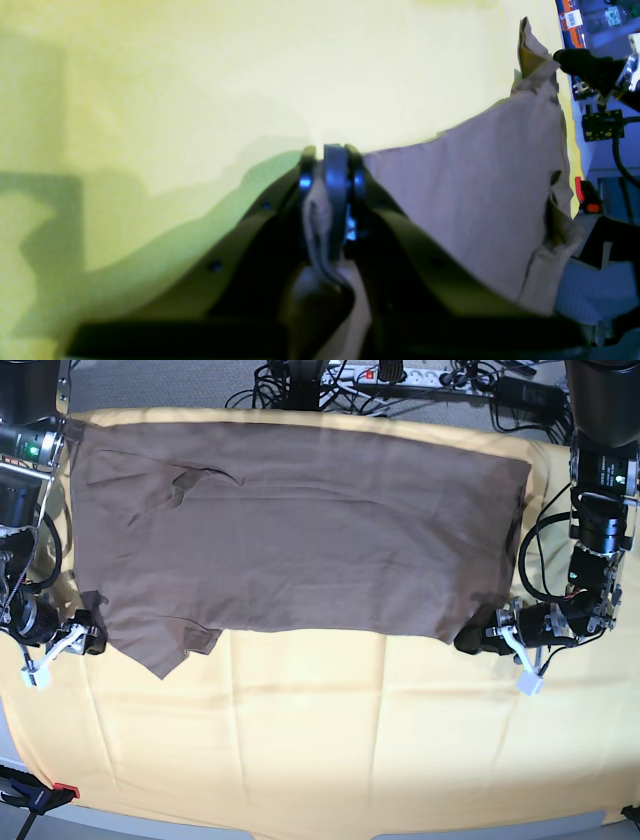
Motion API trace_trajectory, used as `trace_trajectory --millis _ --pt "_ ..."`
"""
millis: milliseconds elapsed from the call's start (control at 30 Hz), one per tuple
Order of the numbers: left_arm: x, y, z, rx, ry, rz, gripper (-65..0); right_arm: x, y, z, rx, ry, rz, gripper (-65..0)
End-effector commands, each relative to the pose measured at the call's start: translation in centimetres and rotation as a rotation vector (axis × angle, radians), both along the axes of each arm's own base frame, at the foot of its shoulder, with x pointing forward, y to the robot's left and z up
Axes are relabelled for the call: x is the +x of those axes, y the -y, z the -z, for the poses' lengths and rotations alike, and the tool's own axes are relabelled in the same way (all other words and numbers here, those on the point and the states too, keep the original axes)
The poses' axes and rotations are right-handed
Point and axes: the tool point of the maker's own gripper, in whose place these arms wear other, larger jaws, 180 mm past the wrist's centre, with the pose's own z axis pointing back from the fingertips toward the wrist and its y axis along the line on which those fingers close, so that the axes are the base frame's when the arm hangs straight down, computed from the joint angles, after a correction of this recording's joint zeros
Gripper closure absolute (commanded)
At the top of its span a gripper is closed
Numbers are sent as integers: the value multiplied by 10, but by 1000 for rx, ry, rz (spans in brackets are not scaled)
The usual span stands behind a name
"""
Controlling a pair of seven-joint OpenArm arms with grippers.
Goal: Fold the T-shirt properly
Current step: 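Move both grippers to the shirt's hem corners and grasp them, then lift the hem corners and fold them toward the collar with both grippers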
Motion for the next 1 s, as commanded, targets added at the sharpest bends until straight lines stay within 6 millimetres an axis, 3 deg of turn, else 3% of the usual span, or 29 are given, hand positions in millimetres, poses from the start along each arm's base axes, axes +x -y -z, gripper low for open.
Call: trace_trajectory --millis 0,200,367,467,567,600,967 --pt "14 -3 -22 -17 60 -9 0 8 6 -15 -4 45 3 -390" --pt "14 -2 -22 -20 60 -8 0 -12 -37 5 100 -2 -134 -390" --pt "14 -3 -22 -18 60 -9 0 -13 -43 4 123 8 -154 -369" --pt "14 -3 -22 -18 60 -10 0 -12 -45 3 136 13 -153 -248" --pt "14 -3 -22 -18 60 -10 0 -10 -44 1 134 22 -151 -37" --pt "14 -3 -22 -19 60 -10 0 -7 -44 -2 136 36 -148 0" --pt "29 -10 -29 25 129 -44 0 31 -23 -35 5 161 -99 0"
